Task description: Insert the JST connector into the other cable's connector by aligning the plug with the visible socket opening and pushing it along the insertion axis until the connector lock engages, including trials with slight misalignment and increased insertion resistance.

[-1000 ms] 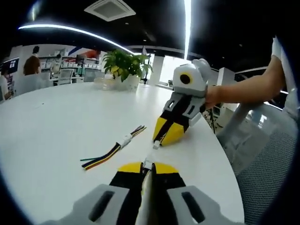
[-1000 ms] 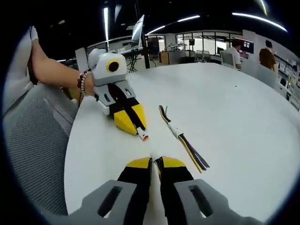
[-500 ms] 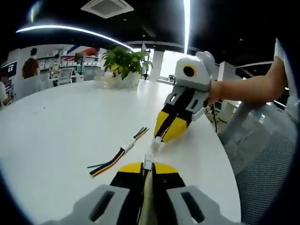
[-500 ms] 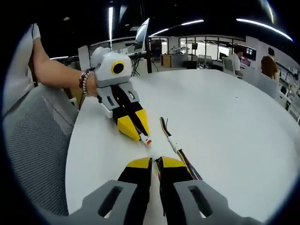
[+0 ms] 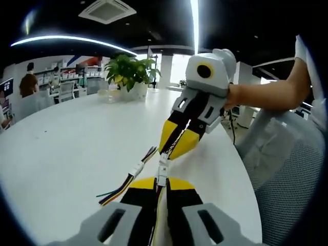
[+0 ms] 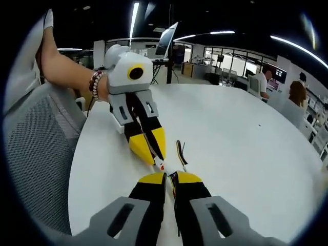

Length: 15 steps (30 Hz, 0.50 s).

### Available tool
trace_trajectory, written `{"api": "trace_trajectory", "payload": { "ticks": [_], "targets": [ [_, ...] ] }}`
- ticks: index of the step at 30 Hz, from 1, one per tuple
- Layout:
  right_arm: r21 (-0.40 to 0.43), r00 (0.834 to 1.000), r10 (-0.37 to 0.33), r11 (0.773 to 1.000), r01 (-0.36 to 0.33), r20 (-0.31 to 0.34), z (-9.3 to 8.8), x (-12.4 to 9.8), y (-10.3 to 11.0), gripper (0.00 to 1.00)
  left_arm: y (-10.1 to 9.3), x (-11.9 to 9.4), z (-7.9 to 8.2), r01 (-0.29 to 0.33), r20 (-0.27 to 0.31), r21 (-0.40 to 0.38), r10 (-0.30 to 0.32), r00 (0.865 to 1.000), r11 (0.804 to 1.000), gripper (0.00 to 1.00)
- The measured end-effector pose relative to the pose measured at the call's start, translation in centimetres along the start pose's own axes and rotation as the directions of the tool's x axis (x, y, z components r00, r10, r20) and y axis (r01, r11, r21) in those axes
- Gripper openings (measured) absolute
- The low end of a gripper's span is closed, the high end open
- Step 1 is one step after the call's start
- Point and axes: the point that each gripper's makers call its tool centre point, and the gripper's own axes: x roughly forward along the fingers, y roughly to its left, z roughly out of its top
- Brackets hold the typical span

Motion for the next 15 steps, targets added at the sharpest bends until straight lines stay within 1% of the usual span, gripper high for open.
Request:
{"api": "trace_trajectory", "payload": {
  "ticks": [4,11,15],
  "targets": [
    [-0.019,1.0,0.012,1.0,-0.012,-0.027,-0.38,0.19,0.29,0.03,-0.01,-0.03,-0.1,0.0,-0.006,0.003,0.0,1.0,1.0,0.0],
    [-0.046,0.999,0.013,0.999,-0.015,-0.045,-0.41,0.2,0.38,0.03,-0.04,-0.02,-0.22,0.001,-0.02,0.016,0.0,1.0,1.0,0.0],
    [-0.051,0.997,0.019,0.998,-0.022,-0.068,-0.91,0.41,0.5,0.03,-0.21,0.2,-0.58,0.007,-0.031,0.009,-0.006,0.999,1.0,0.0]
  ]
}}
